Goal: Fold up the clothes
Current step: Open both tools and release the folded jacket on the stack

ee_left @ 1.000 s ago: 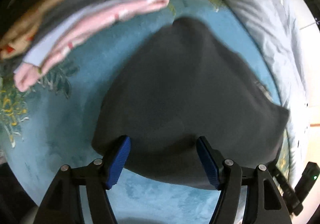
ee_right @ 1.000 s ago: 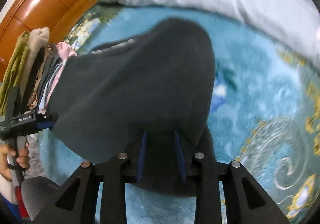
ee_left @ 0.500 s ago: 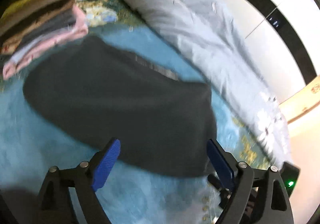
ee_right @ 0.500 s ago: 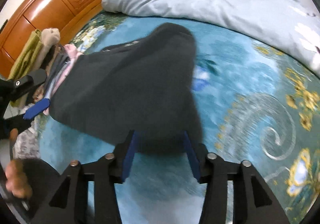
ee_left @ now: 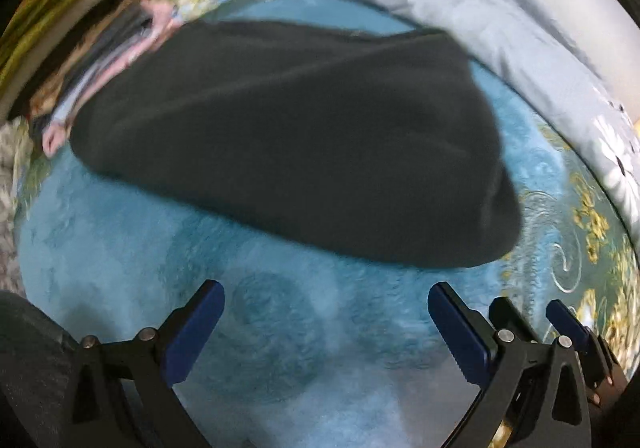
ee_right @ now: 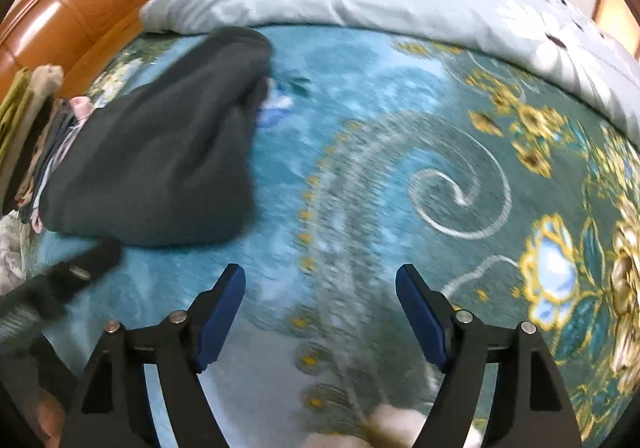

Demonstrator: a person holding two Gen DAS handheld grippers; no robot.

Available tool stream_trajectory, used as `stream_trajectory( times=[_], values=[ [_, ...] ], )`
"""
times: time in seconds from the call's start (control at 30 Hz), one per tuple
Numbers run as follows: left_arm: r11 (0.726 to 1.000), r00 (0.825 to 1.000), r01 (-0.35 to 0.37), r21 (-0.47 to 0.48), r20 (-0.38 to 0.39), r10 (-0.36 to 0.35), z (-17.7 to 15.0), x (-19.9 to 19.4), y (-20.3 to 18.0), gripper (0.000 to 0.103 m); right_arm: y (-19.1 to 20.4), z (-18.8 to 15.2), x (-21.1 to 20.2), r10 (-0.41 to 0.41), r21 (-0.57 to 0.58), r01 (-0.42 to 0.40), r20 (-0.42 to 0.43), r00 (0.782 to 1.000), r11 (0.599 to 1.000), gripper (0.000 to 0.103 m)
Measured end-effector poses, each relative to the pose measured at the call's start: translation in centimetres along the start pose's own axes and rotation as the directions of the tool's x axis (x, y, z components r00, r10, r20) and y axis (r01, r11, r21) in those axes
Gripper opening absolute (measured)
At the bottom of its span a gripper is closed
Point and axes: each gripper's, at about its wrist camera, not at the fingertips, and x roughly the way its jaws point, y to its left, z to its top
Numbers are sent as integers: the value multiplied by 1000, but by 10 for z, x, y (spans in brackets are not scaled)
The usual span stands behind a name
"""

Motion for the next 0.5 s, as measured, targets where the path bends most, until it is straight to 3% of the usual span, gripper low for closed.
stream_trajectory(
  times=[0.07,0.13,0.33,0.5],
  values=[
    [999,1000,1,-48,-28,-3,1,9,10,103,3,-2,3,-9,-9,9,1,1000,1000,91],
    [996,999,0,-95,-49,-5,1,17,19,103,12,0,9,-19,-41,19,-2,1000,999,91],
    [993,998,-15,-121,56,22,1,18,27,103,22,1,30,-59,-104,58,-7,998,993,91],
    [994,1000,-18,-112,23,21,1,32,25,103,27,2,41,-78,-151,81,22,997,985,91]
  ],
)
